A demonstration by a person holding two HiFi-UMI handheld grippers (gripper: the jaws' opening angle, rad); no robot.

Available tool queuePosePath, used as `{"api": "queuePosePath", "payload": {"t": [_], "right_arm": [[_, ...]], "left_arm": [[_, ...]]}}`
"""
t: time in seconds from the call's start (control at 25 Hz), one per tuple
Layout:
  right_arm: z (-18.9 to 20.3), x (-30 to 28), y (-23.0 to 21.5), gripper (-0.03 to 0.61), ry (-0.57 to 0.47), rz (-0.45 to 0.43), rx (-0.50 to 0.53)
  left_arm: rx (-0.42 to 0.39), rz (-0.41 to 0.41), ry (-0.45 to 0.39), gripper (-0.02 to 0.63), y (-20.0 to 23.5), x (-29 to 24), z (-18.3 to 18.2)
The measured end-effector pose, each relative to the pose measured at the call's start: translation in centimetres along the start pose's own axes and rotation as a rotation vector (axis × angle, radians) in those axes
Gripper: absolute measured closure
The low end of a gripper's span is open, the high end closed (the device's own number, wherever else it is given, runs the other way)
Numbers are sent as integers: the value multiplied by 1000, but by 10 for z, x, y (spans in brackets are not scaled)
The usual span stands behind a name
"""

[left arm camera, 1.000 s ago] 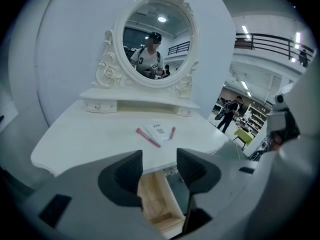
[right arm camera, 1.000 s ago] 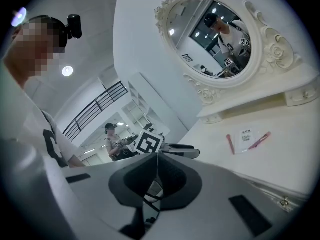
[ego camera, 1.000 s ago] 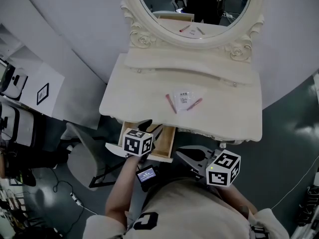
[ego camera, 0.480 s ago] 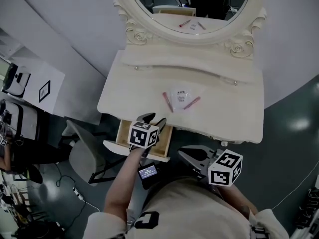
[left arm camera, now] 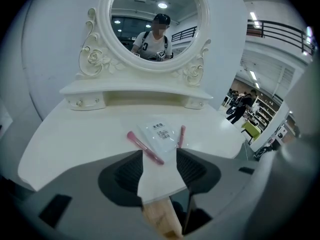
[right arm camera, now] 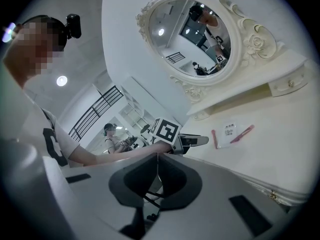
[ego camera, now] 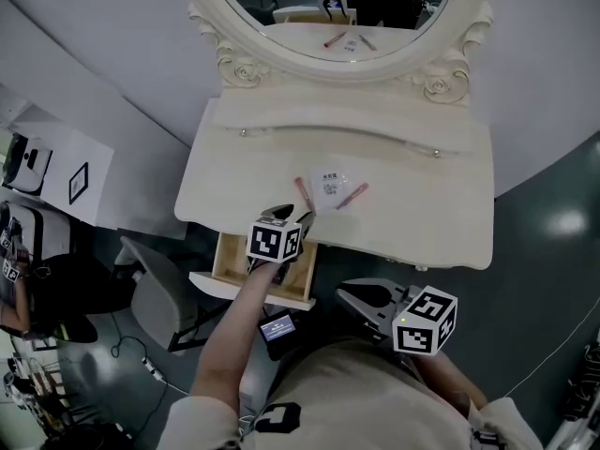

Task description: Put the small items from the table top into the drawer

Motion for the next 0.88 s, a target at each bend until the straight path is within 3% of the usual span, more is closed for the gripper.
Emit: {"api": "queuePosePath", "payload": {"t": [0.52,0.88], "right_arm": [[8,6,-8,549,17,32,-43],[18,8,-7,549,21,53,-71]], "left_arm": [[5,-10,40,356,8,-29,-17],[7,-67,51,356,17,-44,-22]]}}
Point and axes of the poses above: the fingertips, and each gripper's own axes: x backward along the fingers, y to its left, z out of its underside, the point moved 8 cm from there along x, backward along the fingers, and after that the axes turned 11 degrees about y, right-handed, at the moved point
